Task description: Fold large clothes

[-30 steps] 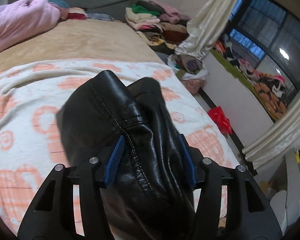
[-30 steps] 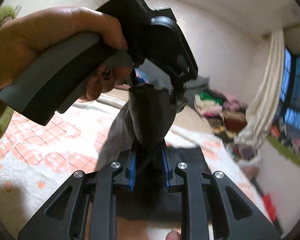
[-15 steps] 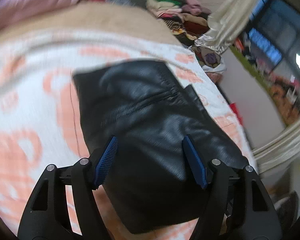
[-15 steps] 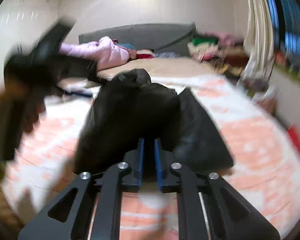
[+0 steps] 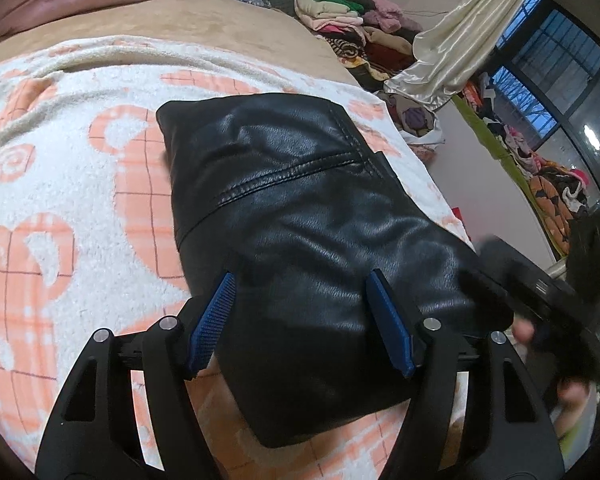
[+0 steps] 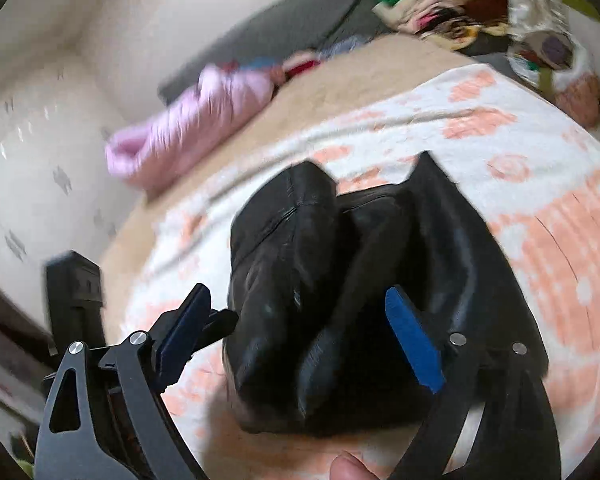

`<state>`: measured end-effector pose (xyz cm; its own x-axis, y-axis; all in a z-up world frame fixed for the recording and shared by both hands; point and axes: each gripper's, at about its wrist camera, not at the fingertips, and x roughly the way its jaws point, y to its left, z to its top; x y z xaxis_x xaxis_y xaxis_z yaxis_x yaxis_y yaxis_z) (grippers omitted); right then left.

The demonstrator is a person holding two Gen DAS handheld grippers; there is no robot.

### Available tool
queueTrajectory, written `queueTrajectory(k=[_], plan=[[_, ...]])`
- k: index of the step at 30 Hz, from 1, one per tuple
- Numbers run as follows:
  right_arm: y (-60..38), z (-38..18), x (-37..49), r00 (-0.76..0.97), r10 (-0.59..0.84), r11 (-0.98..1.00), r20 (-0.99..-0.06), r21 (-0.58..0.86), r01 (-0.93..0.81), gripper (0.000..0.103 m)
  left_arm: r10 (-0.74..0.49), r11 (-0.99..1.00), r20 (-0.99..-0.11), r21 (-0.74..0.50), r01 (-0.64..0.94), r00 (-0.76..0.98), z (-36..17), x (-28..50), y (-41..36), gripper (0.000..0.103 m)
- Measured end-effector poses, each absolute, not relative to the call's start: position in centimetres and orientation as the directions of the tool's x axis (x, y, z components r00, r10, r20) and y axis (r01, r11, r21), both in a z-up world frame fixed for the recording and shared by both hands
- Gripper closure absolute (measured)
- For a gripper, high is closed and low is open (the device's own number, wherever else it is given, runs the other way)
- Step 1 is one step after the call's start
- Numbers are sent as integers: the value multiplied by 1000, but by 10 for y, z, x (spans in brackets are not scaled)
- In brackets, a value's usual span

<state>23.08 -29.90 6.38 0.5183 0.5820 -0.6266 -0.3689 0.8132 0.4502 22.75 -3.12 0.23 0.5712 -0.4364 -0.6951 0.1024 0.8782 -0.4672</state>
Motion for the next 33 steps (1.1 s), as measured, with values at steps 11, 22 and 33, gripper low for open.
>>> queueTrajectory(k=[11,22,33], plan=[[-267,124,220,635,576,785,-515,132,-605,81,-427,863,-681,-503,44,596,9,219,4,41],[-412,18,259,607,591,803,-532,459,-379,81,-545,802,-688,-594,61,479,-28,243,-40,30],[-427,-13,261,569,539,836,-622,477,-270,72,-541,822,-717,-562,94,441,-32,251,-71,22]])
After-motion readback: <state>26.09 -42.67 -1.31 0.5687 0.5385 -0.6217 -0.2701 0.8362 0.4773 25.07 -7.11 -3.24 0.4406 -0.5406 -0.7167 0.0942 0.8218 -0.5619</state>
